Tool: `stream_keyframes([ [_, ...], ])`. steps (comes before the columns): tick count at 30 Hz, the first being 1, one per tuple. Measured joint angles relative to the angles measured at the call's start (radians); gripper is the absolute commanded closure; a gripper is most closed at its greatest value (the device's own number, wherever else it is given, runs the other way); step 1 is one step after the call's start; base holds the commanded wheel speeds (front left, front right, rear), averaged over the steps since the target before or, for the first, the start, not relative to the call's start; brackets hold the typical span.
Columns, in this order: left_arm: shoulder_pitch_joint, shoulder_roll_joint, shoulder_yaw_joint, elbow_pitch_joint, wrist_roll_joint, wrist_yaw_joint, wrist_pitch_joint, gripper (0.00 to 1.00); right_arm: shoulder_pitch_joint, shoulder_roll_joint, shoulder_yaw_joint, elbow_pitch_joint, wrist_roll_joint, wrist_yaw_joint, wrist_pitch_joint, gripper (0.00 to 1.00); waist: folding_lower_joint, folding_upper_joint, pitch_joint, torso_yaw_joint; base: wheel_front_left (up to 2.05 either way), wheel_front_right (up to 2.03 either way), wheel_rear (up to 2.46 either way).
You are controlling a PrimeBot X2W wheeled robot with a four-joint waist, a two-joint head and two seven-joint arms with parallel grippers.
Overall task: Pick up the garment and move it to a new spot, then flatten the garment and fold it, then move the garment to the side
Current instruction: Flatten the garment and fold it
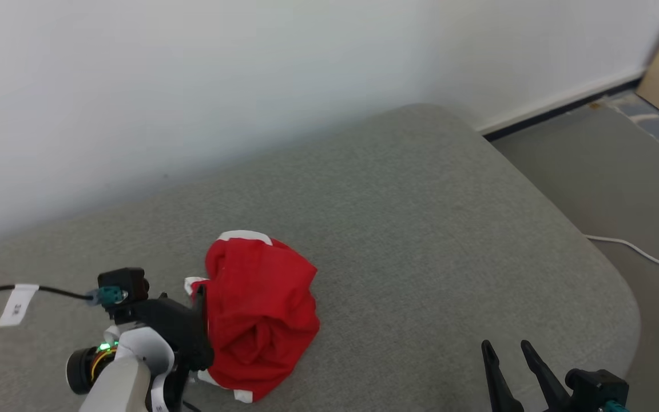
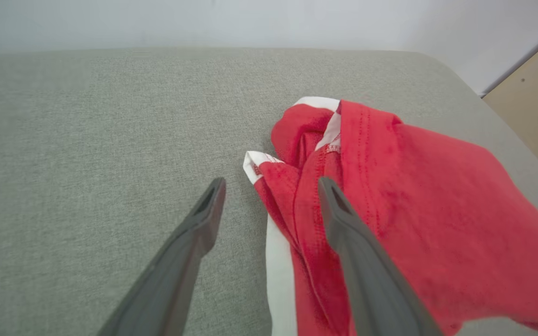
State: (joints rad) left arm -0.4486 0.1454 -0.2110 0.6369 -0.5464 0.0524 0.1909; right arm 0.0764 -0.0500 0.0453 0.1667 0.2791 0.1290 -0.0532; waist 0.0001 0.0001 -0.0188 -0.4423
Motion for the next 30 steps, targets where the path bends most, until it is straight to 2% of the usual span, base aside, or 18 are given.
stream_keyframes([
  [3, -0.034, -0.003, 0.000, 0.047, -0.005, 0.005, 0.024, 0.00, -0.008, 0.000, 0.008, 0.002, 0.002, 0.000, 0.000, 0.00, 0.0000, -0.0001, 0.017, -0.029, 0.00, 0.00, 0.00],
  [8, -0.078, -0.002, 0.001, 0.125, 0.000, 0.049, 0.041, 0.00, -0.013, 0.000, 0.015, 0.004, 0.005, 0.000, -0.005, 0.00, 0.0000, 0.0000, 0.043, -0.060, 0.00, 0.00, 0.00],
  [16, -0.107, -0.026, 0.002, 0.210, -0.032, 0.025, 0.074, 0.00, -0.017, 0.000, 0.024, 0.010, 0.007, 0.000, -0.005, 0.00, 0.0000, 0.0000, 0.057, -0.069, 0.00, 0.00, 0.00],
  [17, -0.110, -0.028, -0.001, 0.214, -0.038, 0.015, 0.070, 0.56, -0.018, 0.000, 0.025, 0.011, 0.007, 0.000, -0.004, 0.00, 0.0000, 0.0000, 0.057, -0.069, 0.00, 0.00, 0.00],
  [19, -0.111, -0.032, -0.006, 0.215, -0.039, -0.010, 0.042, 1.00, -0.021, 0.000, 0.027, 0.011, 0.007, 0.000, -0.004, 0.00, 0.0000, -0.0001, 0.057, -0.067, 0.00, 0.00, 0.00],
  [25, -0.141, -0.044, -0.019, 0.210, -0.040, -0.062, -0.058, 1.00, -0.021, 0.000, 0.026, 0.010, 0.007, 0.000, -0.004, 0.00, -0.0001, -0.0001, 0.053, -0.050, 0.00, 0.00, 0.00],
  [30, -0.237, -0.036, -0.027, 0.147, 0.017, -0.049, -0.230, 1.00, -0.021, 0.001, 0.027, 0.011, 0.007, 0.000, -0.004, 0.00, -0.0001, 0.0000, 0.047, -0.031, 0.00, 0.00, 0.00],
])
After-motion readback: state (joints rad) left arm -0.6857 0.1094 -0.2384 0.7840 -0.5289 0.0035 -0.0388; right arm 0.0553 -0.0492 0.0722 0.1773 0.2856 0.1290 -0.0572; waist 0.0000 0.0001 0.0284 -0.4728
